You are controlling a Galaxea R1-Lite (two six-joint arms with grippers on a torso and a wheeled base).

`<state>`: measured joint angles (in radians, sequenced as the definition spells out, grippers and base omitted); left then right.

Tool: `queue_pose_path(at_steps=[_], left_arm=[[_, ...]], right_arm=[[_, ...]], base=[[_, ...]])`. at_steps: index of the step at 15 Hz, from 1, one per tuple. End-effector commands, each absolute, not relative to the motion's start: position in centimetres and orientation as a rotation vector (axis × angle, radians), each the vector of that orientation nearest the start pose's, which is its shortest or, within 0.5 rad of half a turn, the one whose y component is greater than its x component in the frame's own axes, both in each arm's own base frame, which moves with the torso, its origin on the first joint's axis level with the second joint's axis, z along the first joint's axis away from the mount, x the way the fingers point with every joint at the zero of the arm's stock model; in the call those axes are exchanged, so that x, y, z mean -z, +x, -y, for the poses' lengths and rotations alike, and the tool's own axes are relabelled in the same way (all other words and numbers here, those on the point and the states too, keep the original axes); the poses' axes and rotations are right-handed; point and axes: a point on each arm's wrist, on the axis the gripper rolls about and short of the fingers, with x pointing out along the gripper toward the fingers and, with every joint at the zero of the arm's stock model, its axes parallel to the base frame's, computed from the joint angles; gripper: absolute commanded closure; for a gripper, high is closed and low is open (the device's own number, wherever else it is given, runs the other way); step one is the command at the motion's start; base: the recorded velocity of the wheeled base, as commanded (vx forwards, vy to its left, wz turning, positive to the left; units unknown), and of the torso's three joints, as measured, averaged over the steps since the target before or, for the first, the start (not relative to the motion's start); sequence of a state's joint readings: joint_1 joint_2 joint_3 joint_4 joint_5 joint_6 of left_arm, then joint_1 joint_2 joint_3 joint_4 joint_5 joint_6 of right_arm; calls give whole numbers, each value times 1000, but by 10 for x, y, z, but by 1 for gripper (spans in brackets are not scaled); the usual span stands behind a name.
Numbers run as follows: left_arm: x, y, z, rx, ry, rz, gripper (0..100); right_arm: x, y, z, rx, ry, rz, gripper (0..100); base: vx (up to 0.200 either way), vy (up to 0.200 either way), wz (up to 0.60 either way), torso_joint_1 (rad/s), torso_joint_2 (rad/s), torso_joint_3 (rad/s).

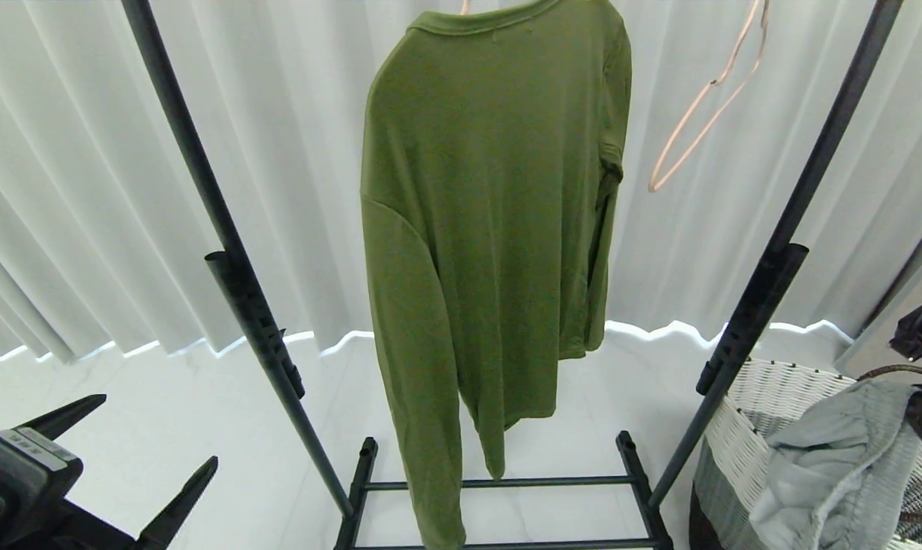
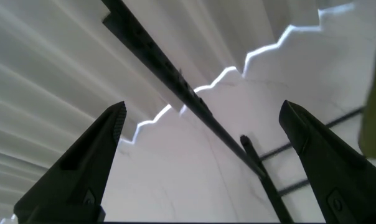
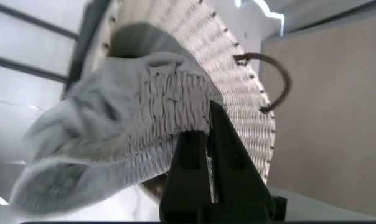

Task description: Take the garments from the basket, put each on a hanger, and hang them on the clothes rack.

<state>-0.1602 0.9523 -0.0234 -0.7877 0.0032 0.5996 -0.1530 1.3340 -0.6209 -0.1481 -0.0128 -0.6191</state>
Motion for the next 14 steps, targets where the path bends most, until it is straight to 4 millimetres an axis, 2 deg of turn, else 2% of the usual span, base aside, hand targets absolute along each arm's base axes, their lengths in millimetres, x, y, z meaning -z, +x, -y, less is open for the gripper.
queue_pose_path(at_steps=[1, 5, 8, 11, 14], left_arm=[[-133, 89, 13, 179, 609, -96, 0], [-136, 92, 10, 138, 604, -106, 0], [-135, 93, 10, 139, 572, -112, 0], [-133, 95, 11, 141, 510, -132, 0], [-130, 94, 12, 170, 453, -144, 0]], right_arm=[[-223, 186, 17, -33, -546, -473, 100], [-248, 169, 9, -54, -552, -410, 100], [-253, 161, 4, -72, -558, -379, 100], [-257, 155, -1, -95, -565, -353, 100], [-271, 148, -12, -166, -578, -321, 100]], base=[[-200, 0, 0, 2, 2, 2], [-200, 0, 0, -1, 4, 4], [-200, 0, 0, -1, 10, -1], [0, 0, 0, 0, 0, 0], [0, 0, 0, 0, 0, 0]])
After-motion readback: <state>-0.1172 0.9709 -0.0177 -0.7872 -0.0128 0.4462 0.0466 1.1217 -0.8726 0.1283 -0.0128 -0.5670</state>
